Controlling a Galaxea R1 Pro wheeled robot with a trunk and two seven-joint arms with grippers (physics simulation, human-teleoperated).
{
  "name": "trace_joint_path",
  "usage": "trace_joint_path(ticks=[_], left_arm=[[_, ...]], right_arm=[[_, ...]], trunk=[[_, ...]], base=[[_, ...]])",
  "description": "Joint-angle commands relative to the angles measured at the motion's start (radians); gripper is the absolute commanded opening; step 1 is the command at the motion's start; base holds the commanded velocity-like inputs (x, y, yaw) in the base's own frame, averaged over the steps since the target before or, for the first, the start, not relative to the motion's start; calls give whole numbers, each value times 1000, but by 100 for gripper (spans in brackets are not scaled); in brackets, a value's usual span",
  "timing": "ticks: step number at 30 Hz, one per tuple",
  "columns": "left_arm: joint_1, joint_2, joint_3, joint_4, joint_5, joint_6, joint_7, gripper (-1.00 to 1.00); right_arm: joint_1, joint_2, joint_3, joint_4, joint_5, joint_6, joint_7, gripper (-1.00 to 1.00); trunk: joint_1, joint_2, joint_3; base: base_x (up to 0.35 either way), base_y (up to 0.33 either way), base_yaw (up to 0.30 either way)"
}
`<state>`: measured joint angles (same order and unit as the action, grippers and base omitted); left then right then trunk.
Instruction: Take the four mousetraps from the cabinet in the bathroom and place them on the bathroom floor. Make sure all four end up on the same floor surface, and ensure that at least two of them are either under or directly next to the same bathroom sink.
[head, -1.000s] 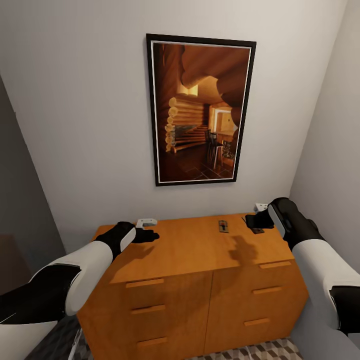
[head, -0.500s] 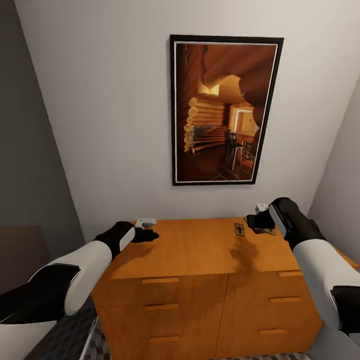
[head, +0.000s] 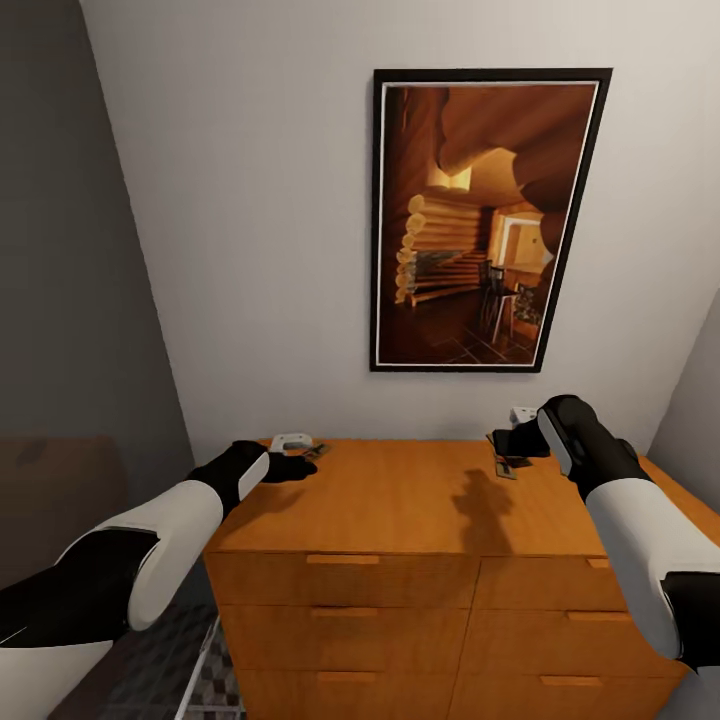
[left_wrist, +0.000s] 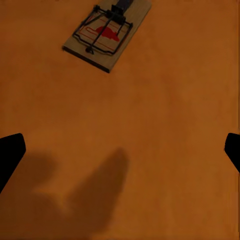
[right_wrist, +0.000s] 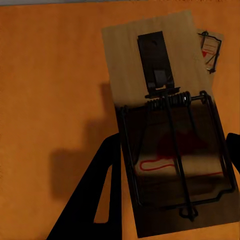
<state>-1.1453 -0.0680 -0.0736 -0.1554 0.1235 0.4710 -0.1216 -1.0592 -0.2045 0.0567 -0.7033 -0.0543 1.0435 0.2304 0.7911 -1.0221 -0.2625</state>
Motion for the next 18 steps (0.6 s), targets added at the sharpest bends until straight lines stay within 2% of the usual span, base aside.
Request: trace_joint_path(ticks=[1, 13, 18], left_arm=[[-1, -1, -8, -5, 10, 6, 0, 100], [0, -7, -10, -12, 4, 5, 0, 100], [0, -7, -11, -12, 4, 3, 0, 100]], right_arm=[[-1, -1, 5, -1, -7, 1, -1, -100], [-1, -1, 5, 1, -10, -12, 0, -100], [-1, -2, 5, 12, -13, -27, 1, -100]], trunk=[[0, -1, -1], [0, -1, -1], [0, -1, -1]], base=[[0, 0, 15], [1, 0, 4], [83, 0, 0]])
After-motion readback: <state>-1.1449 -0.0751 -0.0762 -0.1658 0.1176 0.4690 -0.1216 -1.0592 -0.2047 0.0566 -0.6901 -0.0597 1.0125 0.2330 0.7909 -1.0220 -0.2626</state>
